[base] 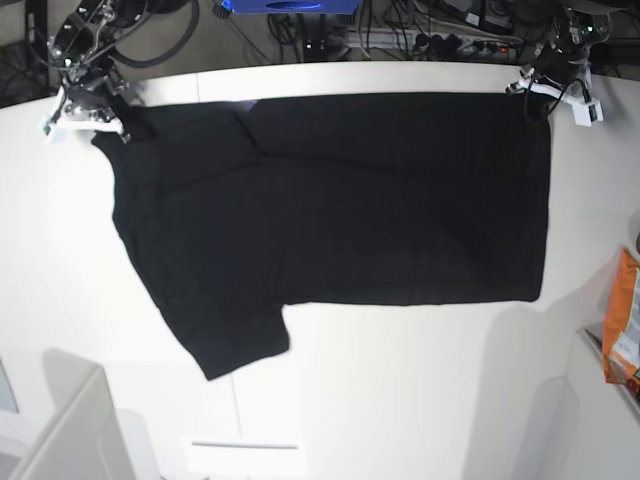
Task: Fold the T-shirt properly
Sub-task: 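Drag the shirt toward the robot with both grippers and lay it flat, then release the shoulders and move both grippers to the hem corners, then close both grippers on the hem corners of the shirt, then lift the hem and fold it over onto the shoulders with both grippers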
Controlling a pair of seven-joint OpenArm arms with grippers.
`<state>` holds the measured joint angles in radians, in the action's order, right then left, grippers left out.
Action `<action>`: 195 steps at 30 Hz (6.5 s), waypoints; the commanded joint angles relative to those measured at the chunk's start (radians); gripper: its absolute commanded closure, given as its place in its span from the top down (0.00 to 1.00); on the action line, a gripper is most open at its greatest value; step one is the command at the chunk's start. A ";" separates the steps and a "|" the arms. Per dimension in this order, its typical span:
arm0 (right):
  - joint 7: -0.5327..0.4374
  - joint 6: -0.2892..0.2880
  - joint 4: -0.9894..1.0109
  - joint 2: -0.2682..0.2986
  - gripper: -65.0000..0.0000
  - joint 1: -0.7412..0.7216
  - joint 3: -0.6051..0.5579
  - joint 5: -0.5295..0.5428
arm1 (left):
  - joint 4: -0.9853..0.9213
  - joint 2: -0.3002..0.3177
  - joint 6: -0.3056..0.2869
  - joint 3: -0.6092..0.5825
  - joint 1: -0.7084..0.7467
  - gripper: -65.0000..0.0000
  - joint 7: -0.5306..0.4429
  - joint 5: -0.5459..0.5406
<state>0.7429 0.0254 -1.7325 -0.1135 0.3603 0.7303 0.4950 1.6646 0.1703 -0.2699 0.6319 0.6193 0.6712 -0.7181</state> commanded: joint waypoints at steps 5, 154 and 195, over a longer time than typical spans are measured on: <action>-0.009 0.000 -0.021 0.008 0.00 0.027 0.004 -0.003 | 0.056 0.010 0.002 0.007 0.070 0.00 0.002 0.002; -0.317 -0.193 1.261 0.329 0.00 -1.007 -0.826 -0.005 | -0.901 0.200 0.002 -0.404 -1.068 0.00 -0.032 0.401; 0.033 -0.127 0.058 0.351 0.00 -0.367 -0.504 -0.006 | 0.182 0.108 -0.002 -0.102 -0.425 0.00 0.158 0.286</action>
<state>0.7998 -0.1005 -1.6543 0.2241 0.0132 0.2207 0.4847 1.8252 0.2642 -0.2726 0.5255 0.2031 0.8494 -0.4290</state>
